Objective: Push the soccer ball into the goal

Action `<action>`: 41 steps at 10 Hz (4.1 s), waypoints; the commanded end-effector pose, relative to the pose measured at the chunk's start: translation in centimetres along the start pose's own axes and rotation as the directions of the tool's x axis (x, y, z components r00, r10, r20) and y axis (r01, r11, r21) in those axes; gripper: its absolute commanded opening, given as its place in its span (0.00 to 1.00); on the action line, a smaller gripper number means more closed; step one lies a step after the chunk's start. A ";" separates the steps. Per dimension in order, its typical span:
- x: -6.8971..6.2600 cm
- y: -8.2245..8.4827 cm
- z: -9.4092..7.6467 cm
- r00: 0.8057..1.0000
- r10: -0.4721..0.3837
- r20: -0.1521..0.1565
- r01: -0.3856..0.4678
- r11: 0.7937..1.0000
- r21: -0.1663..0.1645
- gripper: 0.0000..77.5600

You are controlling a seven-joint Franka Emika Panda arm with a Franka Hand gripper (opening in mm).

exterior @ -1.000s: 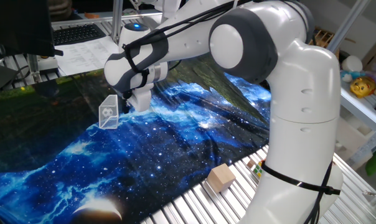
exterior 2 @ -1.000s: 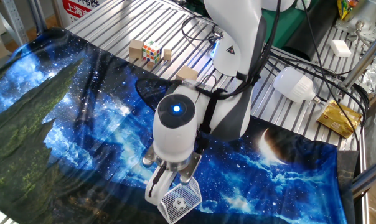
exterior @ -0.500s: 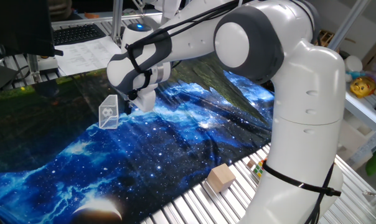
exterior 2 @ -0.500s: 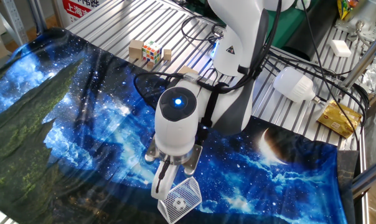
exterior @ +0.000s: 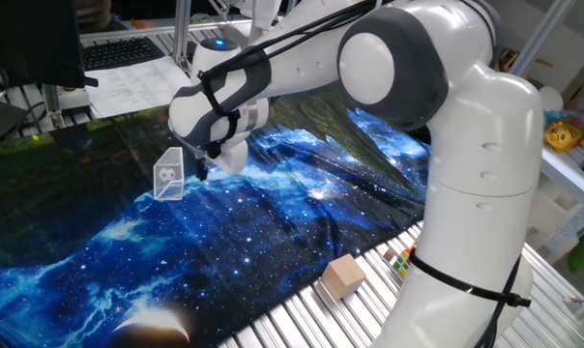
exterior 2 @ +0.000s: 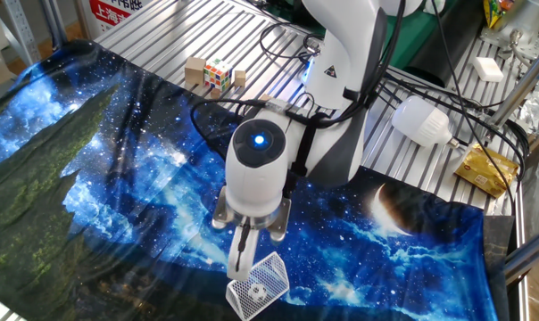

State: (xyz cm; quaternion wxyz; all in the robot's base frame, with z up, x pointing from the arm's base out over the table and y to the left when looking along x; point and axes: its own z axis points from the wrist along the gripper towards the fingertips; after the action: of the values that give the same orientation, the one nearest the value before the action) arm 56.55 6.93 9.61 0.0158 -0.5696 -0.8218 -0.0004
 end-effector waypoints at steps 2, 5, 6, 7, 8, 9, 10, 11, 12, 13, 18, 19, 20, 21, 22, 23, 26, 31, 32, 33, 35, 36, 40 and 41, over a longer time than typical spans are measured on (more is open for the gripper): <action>0.3 -5.7 -2.5 0.675 -0.738 0.012 0.737 0.675 0.039 0.00; 0.3 -5.9 -2.8 0.583 -0.812 0.011 0.811 0.583 0.053 0.00; 0.3 -6.0 -2.9 0.562 -0.827 0.011 0.826 0.562 0.053 0.00; 0.2 -6.1 -3.1 0.532 -0.847 0.008 0.845 0.532 0.054 0.00; 0.1 -6.1 -3.3 0.508 -0.862 0.007 0.860 0.507 0.055 0.00; 0.1 -6.1 -3.3 0.500 -0.866 0.007 0.865 0.499 0.055 0.00; 0.1 -6.1 -3.3 0.458 -0.889 0.009 0.887 0.457 0.058 0.00; 0.1 -6.1 -3.3 0.440 -0.898 0.009 0.895 0.440 0.068 0.00; 0.1 -6.1 -3.3 0.437 -0.899 0.012 0.896 0.437 0.076 0.00; 0.1 -6.1 -3.4 0.433 -0.901 0.012 0.898 0.433 0.076 0.00; 0.0 -6.2 -3.9 0.395 -0.919 0.009 0.915 0.395 0.081 0.00; 0.0 -6.2 -4.0 0.390 -0.921 0.008 0.918 0.389 0.081 0.00; -0.1 -6.2 -4.1 0.386 -0.923 0.008 0.919 0.385 0.079 0.00; -0.1 -6.2 -4.2 0.382 -0.924 0.008 0.921 0.382 0.077 0.00; -0.1 -6.2 -4.3 0.382 -0.924 0.008 0.921 0.381 0.077 0.00; -0.2 -6.3 -4.6 0.378 -0.926 0.007 0.923 0.377 0.077 0.00; -0.3 -6.4 -5.4 0.380 -0.925 0.005 0.922 0.379 0.079 0.00; 0.0 -6.7 -6.5 0.395 -0.919 0.005 0.916 0.394 0.076 0.00; -0.1 -6.8 -6.7 0.396 -0.918 0.005 0.916 0.395 0.072 0.00; -0.2 -6.8 -6.9 0.397 -0.918 0.005 0.915 0.396 0.070 0.00; -0.1 -6.8 -7.1 0.405 -0.914 0.007 0.912 0.405 0.069 0.00; 0.3 -7.0 -7.5 0.414 -0.910 0.008 0.908 0.414 0.069 0.00; 1.1 -7.3 -8.5 0.392 -0.920 0.005 0.918 0.392 0.051 0.00; 1.1 -7.3 -8.5 0.375 -0.927 0.004 0.926 0.375 0.047 0.00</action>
State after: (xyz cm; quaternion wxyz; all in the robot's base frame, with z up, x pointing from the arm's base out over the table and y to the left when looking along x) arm 49.50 5.24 18.10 0.0119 -0.0183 -0.9996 0.0165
